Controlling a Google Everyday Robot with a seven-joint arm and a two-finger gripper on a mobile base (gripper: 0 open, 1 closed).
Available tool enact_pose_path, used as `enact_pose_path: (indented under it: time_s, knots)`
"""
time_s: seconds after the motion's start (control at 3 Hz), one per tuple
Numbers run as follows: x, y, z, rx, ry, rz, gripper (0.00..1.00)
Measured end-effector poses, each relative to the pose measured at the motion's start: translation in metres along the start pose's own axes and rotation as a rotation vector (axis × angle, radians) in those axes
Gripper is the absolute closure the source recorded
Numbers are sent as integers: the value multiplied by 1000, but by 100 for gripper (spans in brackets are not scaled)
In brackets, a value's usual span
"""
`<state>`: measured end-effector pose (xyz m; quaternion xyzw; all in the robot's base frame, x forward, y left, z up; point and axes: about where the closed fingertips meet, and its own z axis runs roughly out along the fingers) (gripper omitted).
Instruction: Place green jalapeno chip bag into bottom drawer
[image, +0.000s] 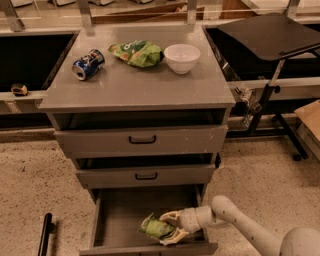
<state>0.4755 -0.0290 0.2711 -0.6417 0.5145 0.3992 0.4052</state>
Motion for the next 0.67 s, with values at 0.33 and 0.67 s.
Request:
enact_pose_path:
  time_s: [0.33,0.67]
  knots:
    - [-11,-7,-10,88,-65,-83,0]
    - [-11,-7,-10,88,-65,-83,0]
